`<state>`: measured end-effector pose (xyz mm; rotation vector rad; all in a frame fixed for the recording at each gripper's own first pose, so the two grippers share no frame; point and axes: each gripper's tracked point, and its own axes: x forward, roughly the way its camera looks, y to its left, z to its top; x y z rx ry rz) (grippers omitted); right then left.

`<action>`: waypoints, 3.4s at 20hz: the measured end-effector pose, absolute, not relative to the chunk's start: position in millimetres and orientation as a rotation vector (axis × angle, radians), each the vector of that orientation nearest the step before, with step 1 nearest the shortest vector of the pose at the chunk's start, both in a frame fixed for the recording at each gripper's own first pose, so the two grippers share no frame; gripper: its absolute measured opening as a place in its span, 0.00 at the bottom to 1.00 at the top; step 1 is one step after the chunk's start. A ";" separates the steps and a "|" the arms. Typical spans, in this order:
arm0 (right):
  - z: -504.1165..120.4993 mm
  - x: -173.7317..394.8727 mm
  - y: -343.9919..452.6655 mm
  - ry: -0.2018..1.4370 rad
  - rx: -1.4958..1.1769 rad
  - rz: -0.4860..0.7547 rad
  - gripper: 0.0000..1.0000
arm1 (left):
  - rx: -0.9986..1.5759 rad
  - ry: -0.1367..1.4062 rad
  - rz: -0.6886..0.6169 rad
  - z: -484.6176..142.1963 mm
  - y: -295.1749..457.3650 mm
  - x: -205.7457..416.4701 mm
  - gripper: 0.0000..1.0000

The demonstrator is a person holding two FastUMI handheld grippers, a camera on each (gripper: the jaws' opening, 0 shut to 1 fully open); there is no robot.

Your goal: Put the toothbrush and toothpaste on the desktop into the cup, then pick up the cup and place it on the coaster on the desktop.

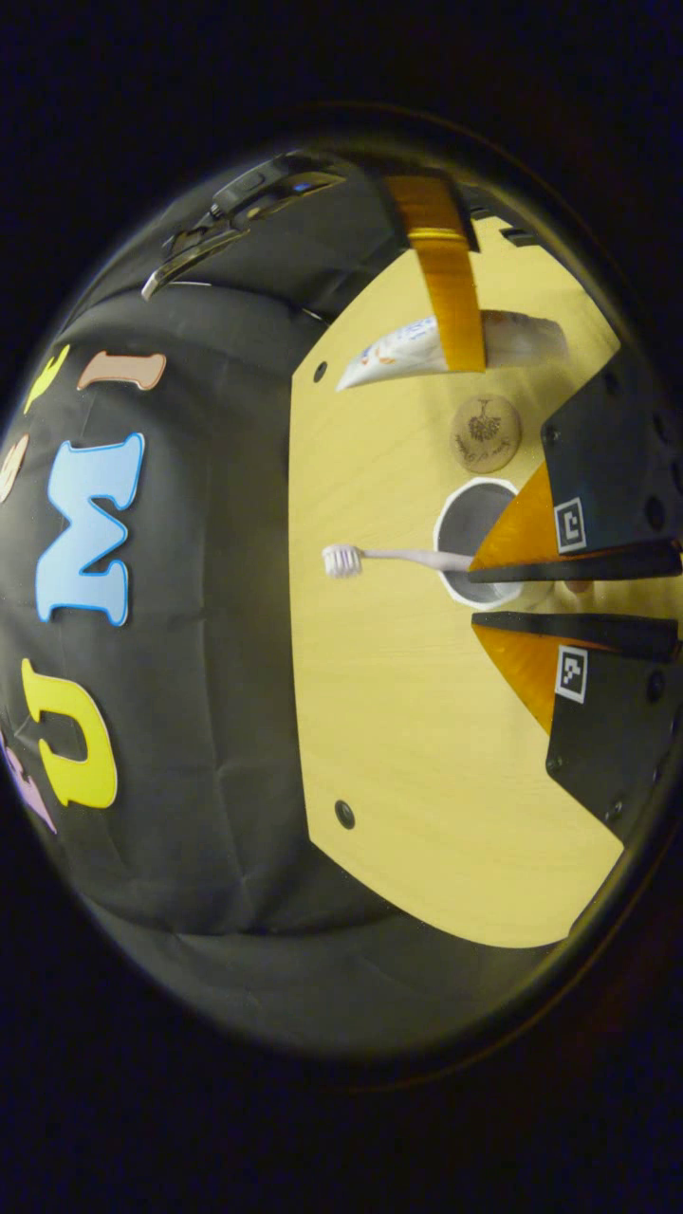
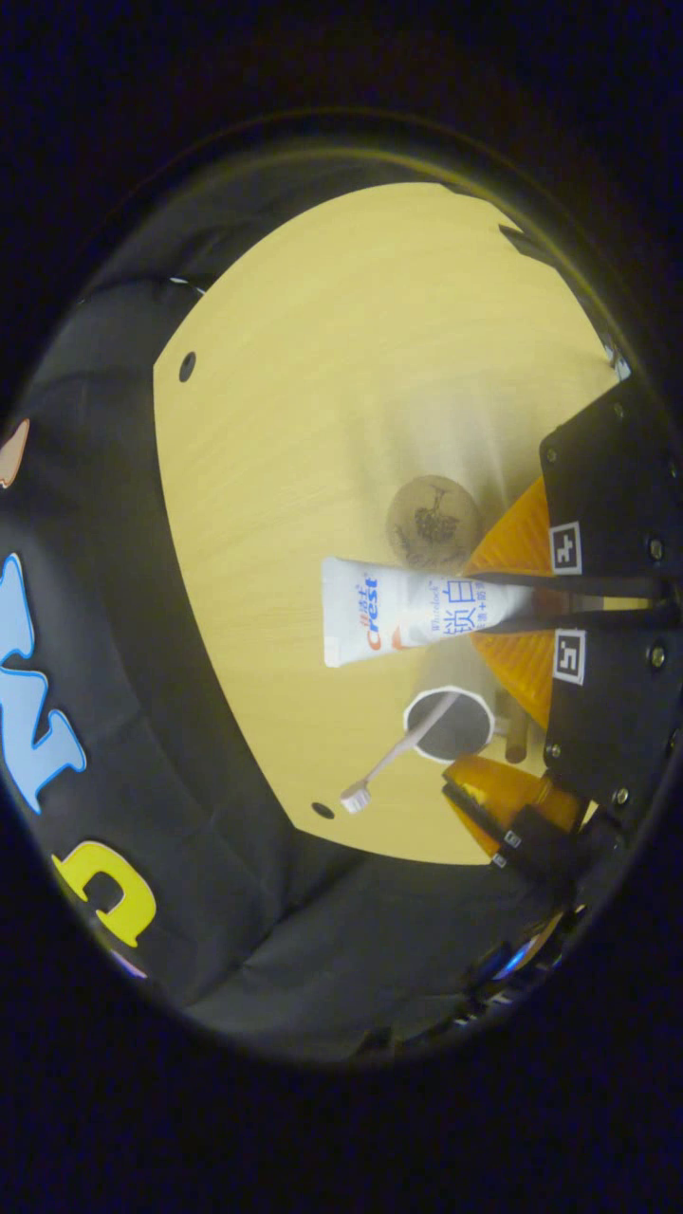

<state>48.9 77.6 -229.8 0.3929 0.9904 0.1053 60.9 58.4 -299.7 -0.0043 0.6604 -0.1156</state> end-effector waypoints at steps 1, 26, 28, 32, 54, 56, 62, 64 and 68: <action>-228.0 52.9 82.3 0.981 0.394 0.113 0.07 | -0.007 0.661 -0.108 -298.5 65.3 56.7 0.22; -220.5 116.0 149.7 0.714 0.224 0.191 0.07 | -0.027 0.737 0.211 -259.6 213.6 -61.1 0.22; -220.6 117.8 147.0 0.673 0.206 0.208 0.07 | -0.022 0.741 0.212 -254.9 207.3 -58.0 0.22; -224.0 124.0 143.2 0.632 0.155 0.211 0.06 | -0.024 0.738 0.201 -242.9 197.6 -41.5 0.22; -182.2 109.2 139.3 0.586 0.217 0.275 0.70 | -0.032 0.699 0.087 -245.0 161.3 6.6 0.22; -170.2 108.6 132.2 0.567 0.234 0.271 0.70 | -0.035 0.693 0.058 -240.1 159.6 7.0 0.22; -137.2 107.4 92.8 0.502 0.267 0.220 0.69 | -0.010 0.684 -0.068 -233.5 130.0 23.1 0.26; -132.4 106.3 72.4 0.491 0.269 0.189 0.69 | -0.012 0.713 -0.133 -236.3 109.6 29.0 0.20; -131.1 96.5 30.0 0.478 0.282 0.118 0.69 | 0.000 0.785 -0.216 -248.6 83.6 37.2 0.56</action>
